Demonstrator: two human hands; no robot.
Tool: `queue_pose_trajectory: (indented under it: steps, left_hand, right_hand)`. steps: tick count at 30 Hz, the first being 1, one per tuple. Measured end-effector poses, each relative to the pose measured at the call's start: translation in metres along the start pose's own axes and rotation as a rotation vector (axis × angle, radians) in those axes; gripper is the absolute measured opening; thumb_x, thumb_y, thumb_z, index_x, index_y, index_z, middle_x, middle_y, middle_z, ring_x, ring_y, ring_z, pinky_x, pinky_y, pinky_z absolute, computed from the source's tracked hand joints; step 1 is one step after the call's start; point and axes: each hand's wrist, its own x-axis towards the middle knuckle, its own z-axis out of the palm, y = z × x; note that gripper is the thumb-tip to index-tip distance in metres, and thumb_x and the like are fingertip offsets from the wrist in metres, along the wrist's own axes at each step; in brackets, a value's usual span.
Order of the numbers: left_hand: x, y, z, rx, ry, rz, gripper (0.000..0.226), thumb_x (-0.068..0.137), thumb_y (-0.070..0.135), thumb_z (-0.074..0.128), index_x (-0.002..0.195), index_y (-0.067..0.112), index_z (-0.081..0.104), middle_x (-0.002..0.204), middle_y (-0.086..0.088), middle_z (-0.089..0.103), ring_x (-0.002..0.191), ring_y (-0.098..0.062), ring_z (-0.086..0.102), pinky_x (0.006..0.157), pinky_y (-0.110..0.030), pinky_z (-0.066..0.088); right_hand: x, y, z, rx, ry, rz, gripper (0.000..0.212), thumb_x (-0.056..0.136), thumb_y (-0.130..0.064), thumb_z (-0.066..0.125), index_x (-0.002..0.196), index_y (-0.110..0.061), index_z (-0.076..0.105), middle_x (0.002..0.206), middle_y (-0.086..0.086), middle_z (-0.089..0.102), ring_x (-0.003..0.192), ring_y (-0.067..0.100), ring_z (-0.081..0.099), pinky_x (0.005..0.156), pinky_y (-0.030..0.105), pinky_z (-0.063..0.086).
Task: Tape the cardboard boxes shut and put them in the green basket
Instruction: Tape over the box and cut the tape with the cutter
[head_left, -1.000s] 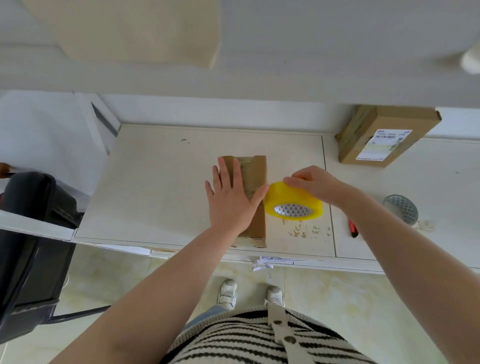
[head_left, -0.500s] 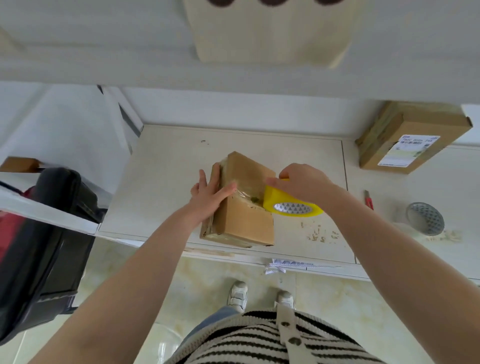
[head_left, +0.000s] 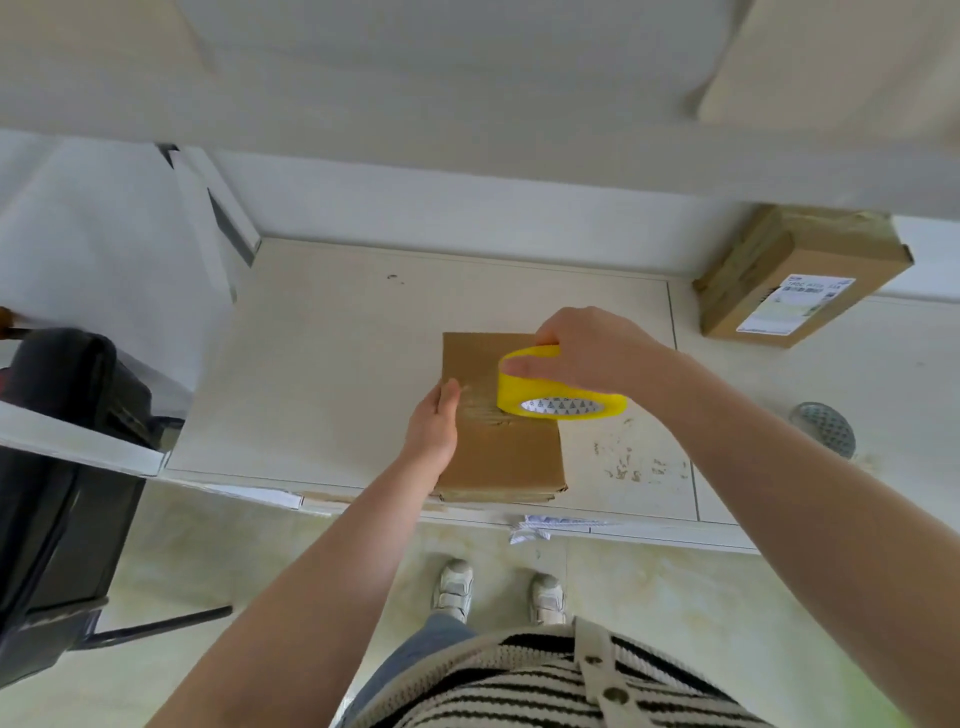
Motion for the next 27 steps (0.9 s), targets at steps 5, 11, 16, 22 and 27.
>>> queue_pose_trajectory:
  steps: [5,11,16,22,27]
  left_hand:
    - [0.003,-0.003,-0.001,0.065,0.024,0.054,0.050,0.105,0.041,0.032,0.141,0.010,0.050,0.145,-0.006,0.051,0.135,-0.023,0.044,0.101,-0.024,0.030]
    - [0.004,-0.002,0.001,0.109,0.036,0.083,0.048,0.106,0.040,0.032,0.136,0.010,0.054,0.141,-0.005,0.055,0.132,-0.022,0.047,0.094,-0.020,0.029]
    - [0.006,-0.006,-0.002,0.169,0.035,0.070,0.049,0.105,0.044,0.031,0.133,0.013,0.056,0.133,-0.005,0.059,0.126,-0.025,0.051,0.092,-0.025,0.033]
    - [0.004,0.004,-0.003,0.499,0.019,0.062,0.055,0.104,0.048,0.022,0.147,0.016,0.036,0.146,-0.006,0.047,0.135,-0.029,0.043,0.102,-0.036,0.037]
    - [-0.003,0.036,0.016,1.029,0.314,0.442,0.065,0.105,0.037,0.024,0.156,0.011,-0.008,0.162,-0.016,-0.015,0.151,-0.031,-0.007,0.120,-0.050,-0.002]
  right_hand:
    - [-0.004,0.022,-0.011,-0.067,0.003,0.034,0.069,0.076,-0.082,0.043,0.057,-0.017,0.055,0.054,-0.003,0.051,0.053,0.015,0.052,0.051,0.026,0.033]
    - [-0.004,0.059,0.007,-0.128,-0.010,0.163,0.068,0.074,-0.082,0.050,0.057,-0.016,0.054,0.053,-0.004,0.050,0.053,0.014,0.052,0.051,0.024,0.031]
    - [0.005,0.075,0.037,0.017,-0.082,0.227,0.064,0.074,-0.077,0.058,0.054,-0.017,0.047,0.050,-0.003,0.042,0.051,0.017,0.047,0.052,0.026,0.031]
    - [0.008,0.078,0.059,0.142,-0.093,0.285,0.060,0.074,-0.075,0.061,0.056,-0.019,0.051,0.053,-0.002,0.048,0.055,0.016,0.049,0.052,0.028,0.032]
    - [0.009,0.078,0.062,0.135,-0.102,0.306,0.062,0.076,-0.074,0.059,0.055,-0.018,0.045,0.051,-0.003,0.041,0.051,0.016,0.044,0.051,0.028,0.030]
